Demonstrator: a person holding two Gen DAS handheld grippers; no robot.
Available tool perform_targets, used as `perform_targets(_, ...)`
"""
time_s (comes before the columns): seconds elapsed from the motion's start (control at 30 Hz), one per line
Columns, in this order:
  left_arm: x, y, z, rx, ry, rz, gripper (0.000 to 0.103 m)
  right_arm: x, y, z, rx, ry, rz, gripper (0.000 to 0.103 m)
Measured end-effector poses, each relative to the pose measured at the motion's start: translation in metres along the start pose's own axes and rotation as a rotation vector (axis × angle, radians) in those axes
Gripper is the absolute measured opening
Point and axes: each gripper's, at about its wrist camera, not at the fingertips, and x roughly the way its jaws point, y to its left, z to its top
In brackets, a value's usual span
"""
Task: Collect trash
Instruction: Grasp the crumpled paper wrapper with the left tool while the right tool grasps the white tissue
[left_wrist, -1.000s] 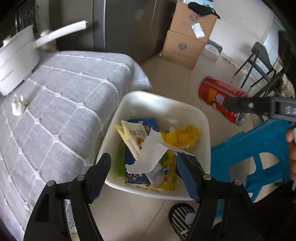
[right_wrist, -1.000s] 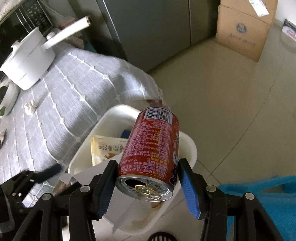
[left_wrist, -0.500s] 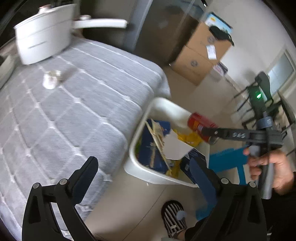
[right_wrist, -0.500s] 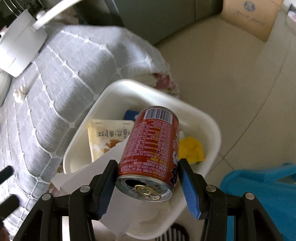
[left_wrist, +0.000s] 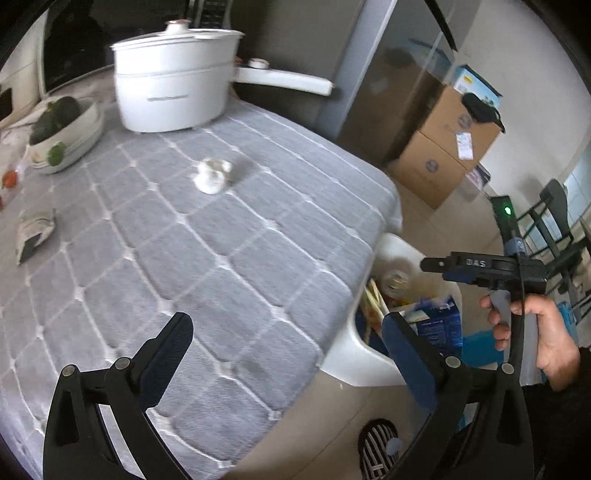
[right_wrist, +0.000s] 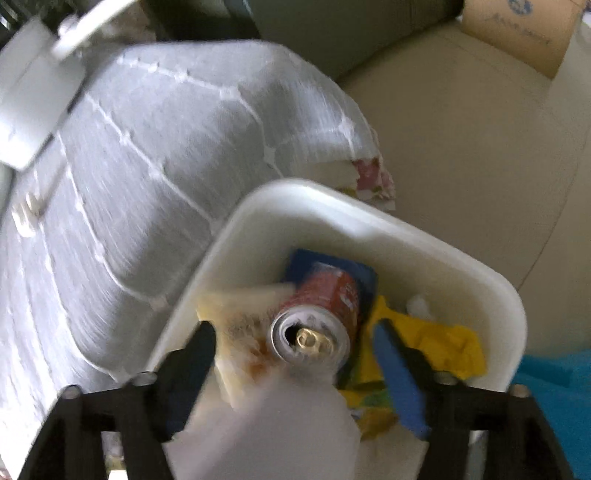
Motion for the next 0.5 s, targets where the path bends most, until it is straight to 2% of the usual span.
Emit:
perform_targets(0.1,-0.006,0.016,0.002,-0.034,-0.024,0.014,0.103,-0.004,0.004,0.002,0.005,-0.017,0.014,0.078)
perform_targets(0.33,-0.021,0.058,-0.004,-0.118,-0.051,0.058,0.103,-0.022,0.026,-0.002,-0.072,-0.071,-0.01,0.08)
perform_targets(0.5,-0.035,0.099,-0.019,-0.188,-0.074,0.122,0.103,-0.03,0.049,-0.006,-0.121,-0.109,-0.013,0.081)
